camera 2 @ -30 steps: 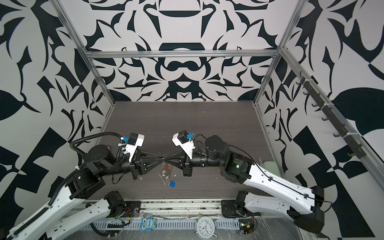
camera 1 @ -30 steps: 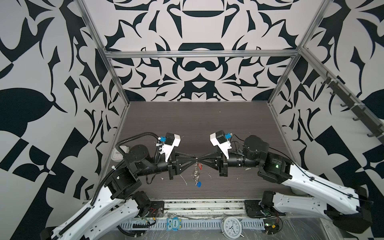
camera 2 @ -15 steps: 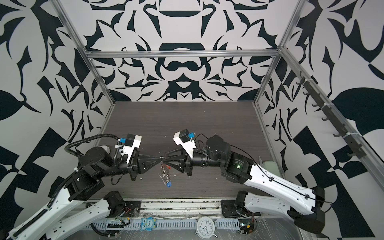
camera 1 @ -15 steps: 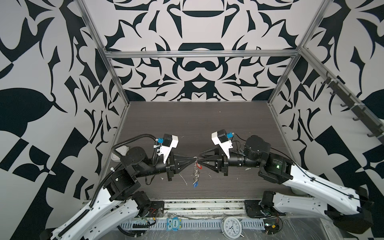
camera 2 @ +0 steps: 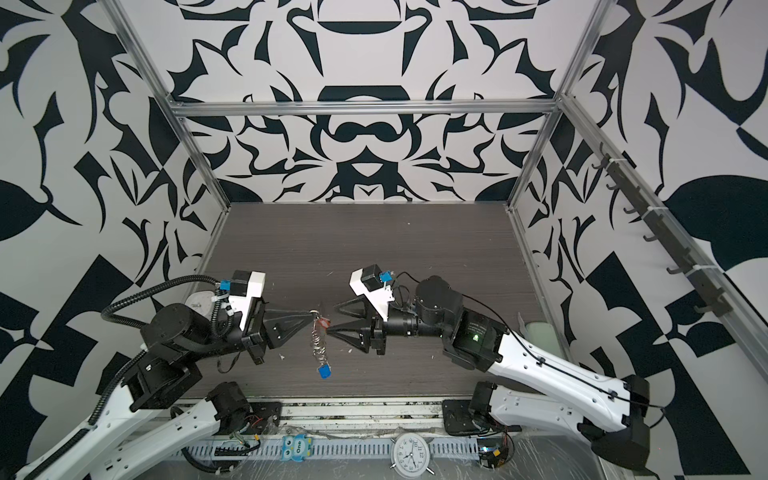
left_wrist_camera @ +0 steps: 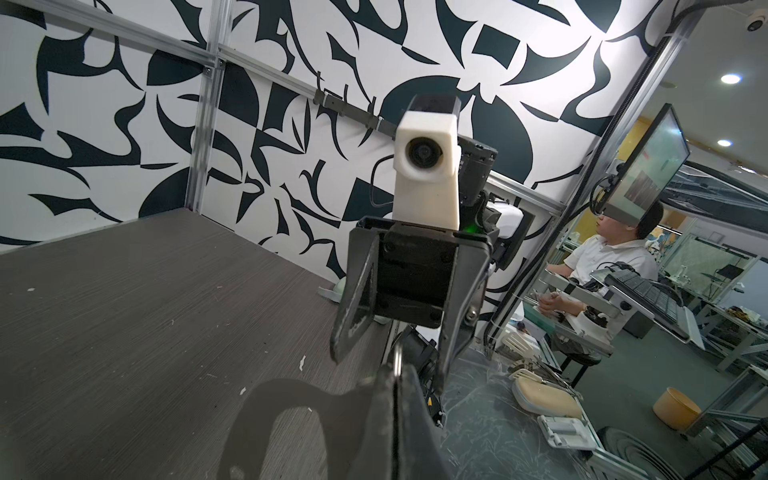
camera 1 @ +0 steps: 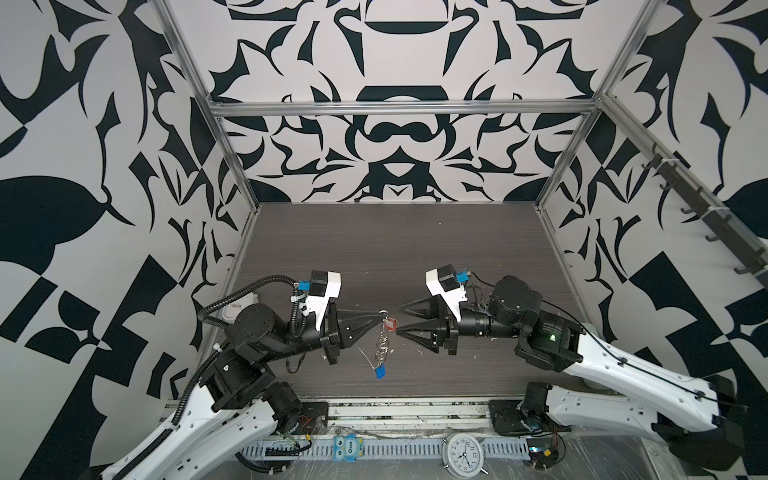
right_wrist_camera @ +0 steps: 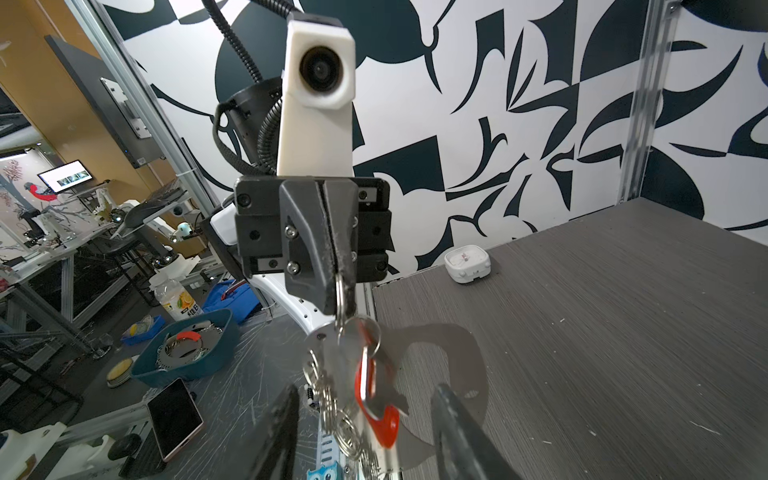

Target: Remove the keys from the keyring

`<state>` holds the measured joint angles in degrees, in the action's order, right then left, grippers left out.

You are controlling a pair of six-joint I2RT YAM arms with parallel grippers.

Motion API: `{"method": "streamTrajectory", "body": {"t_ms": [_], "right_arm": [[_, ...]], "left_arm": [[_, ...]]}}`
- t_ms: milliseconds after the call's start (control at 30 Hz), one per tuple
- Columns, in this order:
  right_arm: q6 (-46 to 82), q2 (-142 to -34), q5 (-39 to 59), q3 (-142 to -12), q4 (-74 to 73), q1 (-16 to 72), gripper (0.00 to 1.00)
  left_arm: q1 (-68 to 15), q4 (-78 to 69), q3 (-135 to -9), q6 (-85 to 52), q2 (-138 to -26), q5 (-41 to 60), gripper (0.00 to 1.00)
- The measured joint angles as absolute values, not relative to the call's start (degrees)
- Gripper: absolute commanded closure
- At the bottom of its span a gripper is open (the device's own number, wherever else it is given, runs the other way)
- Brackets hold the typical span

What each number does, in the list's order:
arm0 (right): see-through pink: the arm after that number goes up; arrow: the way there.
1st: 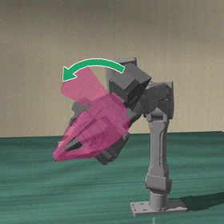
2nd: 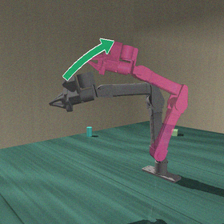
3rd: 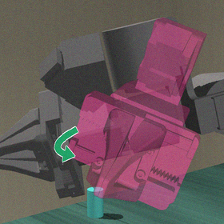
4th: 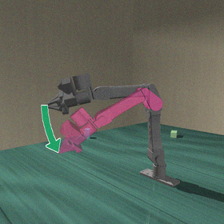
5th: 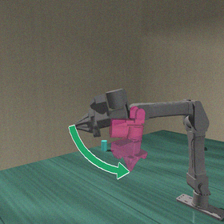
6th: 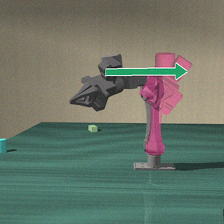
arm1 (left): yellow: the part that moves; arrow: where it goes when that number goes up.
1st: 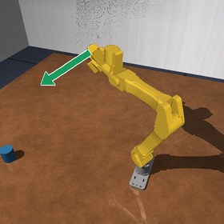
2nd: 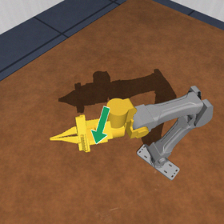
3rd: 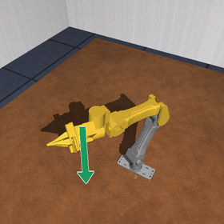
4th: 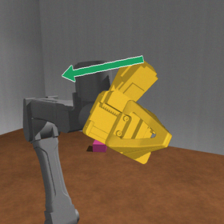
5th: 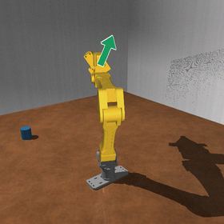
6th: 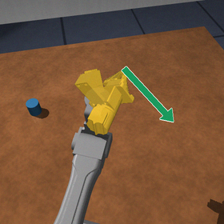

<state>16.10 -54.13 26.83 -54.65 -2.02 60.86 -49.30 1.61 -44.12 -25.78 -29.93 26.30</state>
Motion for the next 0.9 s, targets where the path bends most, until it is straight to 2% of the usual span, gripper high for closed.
{"method": "streamTrajectory", "body": {"t_ms": [300, 400, 667, 767, 900], "right_arm": [[15.05, -55.27, 26.0, -54.65, -2.24, 60.93, 0.61], [14.68, -55.7, 25.54, -54.65, -2.15, 61.04, 0.71], [14.37, -55.96, 24.56, -54.65, -1.93, 61.28, 0.87], [14.04, -55.94, 24.51, -54.7, -1.85, 61.28, 0.99], [13.78, -55.96, 24.34, -54.7, -1.1, 61.58, 1.0]], "left_arm": [[-49.3, 0.45, -44.1, -26.17, -30.41, 26.35, 1.0], [-49.3, 0.23, -44.07, -26.17, -30.5, 26.37, 1.0], [-49.3, 0.03, -43.97, -26.35, -30.52, 26.61, 1.0], [-49.3, -0.21, -43.62, -26.59, -30.55, 26.35, 1.0], [-49.3, -0.34, -43.42, -26.85, -30.72, 25.93, 1.0]]}}
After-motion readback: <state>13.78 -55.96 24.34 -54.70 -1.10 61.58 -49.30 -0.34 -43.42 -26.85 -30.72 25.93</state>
